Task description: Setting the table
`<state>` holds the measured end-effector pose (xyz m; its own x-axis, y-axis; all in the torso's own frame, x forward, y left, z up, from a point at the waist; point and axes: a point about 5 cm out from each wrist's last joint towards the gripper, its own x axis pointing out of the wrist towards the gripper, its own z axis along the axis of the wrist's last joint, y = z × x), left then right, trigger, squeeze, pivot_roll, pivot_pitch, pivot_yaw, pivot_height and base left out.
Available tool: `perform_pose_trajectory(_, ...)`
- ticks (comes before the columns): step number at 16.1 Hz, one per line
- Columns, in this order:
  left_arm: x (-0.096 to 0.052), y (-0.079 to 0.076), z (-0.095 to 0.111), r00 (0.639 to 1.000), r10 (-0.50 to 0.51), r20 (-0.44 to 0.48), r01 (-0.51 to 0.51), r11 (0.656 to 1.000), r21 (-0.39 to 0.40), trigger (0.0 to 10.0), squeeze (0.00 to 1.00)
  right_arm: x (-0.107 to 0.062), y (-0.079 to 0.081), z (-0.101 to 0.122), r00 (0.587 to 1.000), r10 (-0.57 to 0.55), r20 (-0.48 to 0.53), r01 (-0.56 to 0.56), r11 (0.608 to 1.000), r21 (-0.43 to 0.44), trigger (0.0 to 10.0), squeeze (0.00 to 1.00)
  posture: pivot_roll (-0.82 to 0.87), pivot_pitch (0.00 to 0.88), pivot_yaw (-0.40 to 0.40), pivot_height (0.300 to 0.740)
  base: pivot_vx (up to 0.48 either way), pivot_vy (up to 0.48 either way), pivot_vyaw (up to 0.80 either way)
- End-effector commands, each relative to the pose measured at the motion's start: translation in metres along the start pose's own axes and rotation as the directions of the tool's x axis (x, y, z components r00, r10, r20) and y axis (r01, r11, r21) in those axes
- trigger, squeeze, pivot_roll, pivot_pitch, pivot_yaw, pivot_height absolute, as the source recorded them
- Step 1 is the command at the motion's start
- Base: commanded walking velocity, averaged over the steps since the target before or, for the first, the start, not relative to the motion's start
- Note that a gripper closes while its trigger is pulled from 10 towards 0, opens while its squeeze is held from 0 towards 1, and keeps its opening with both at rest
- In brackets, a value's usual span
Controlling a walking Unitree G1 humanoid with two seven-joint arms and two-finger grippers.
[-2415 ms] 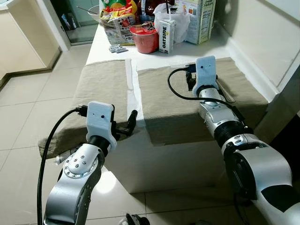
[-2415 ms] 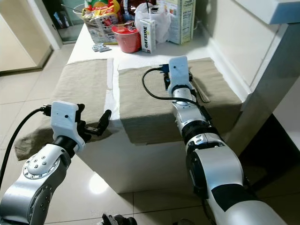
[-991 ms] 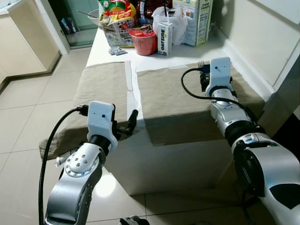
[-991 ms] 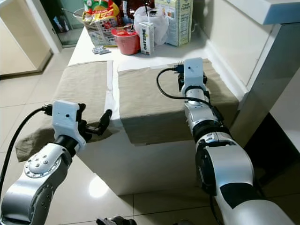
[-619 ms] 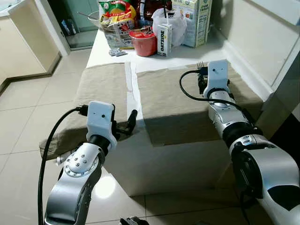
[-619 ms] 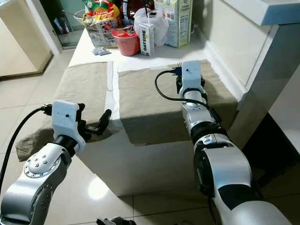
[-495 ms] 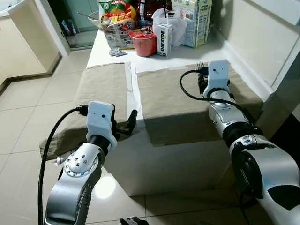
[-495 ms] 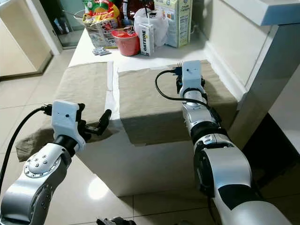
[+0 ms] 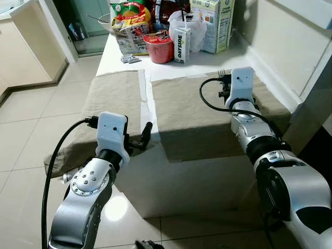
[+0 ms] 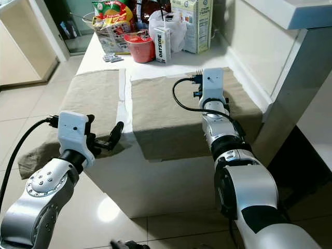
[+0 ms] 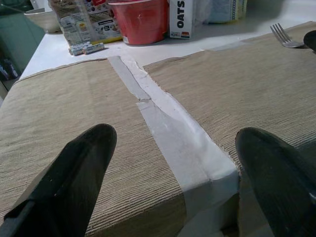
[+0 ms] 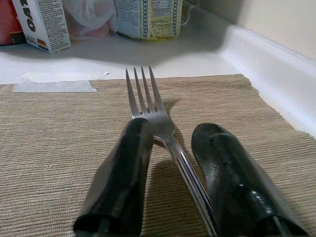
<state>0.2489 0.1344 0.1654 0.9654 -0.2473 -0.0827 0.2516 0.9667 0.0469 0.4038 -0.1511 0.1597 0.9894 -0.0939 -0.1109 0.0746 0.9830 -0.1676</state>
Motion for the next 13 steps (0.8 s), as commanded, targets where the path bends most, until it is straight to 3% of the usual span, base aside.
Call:
perform_pose_trajectory(1,0.000,0.001,0.003,1.000,-0.004,0.002,0.004,1.000,0.021,10.0,0.00,-0.012,0.010,-0.049,0.978,0.037,-0.203,-0.036,0.999,0.007,0.0,0.00,-0.03,0.050,0.150,0.740,0.000,0.000,0.00)
perform_pose_trajectory(9,0.000,0.001,0.002,1.000,-0.009,-0.007,0.009,1.000,0.025,10.0,0.00,-0.017,0.032,-0.051,0.977,0.113,-0.182,-0.112,0.994,0.016,0.0,0.00,-0.03,0.059,0.151,0.740,0.000,0.000,0.00)
perform_pose_trajectory(13,0.001,0.001,0.002,1.000,-0.006,-0.005,0.006,1.000,0.026,10.0,0.00,-0.009,0.045,-0.003,0.988,0.150,0.029,-0.149,0.989,-0.019,0.0,0.00,-0.03,0.058,0.152,0.740,0.000,0.000,0.00)
